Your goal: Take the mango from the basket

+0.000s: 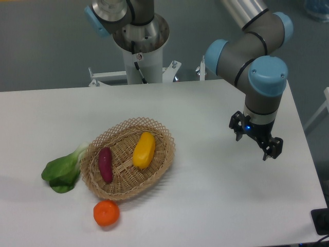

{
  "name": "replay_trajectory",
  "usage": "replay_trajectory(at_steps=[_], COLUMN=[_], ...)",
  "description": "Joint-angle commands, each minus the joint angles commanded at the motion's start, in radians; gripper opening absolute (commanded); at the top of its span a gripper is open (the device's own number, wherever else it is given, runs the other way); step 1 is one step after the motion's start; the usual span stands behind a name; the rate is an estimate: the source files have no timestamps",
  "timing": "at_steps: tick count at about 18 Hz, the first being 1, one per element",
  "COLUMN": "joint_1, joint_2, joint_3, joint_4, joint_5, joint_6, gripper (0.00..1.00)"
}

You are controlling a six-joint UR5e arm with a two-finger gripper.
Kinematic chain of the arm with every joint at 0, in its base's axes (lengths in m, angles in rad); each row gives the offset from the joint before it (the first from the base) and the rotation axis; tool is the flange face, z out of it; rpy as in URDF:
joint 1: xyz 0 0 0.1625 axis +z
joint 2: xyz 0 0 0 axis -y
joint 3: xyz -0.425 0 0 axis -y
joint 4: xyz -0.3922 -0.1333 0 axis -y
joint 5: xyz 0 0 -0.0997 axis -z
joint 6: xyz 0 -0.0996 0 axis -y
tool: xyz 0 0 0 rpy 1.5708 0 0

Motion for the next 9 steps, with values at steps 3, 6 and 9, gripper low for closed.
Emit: replay_trajectory(at_steps=[3, 6, 9], joint_1=[0.000, -0.003, -0.005], joint_2=[0.000, 0.005, 0.008], joint_3=[-0.002, -0.017, -0.026], joint_4=[0.002, 0.009, 0.015], joint_5=[0.003, 0.008, 0.003], joint_6=[0.000, -0.003, -0.008], gripper=[1.00, 1.00, 1.00])
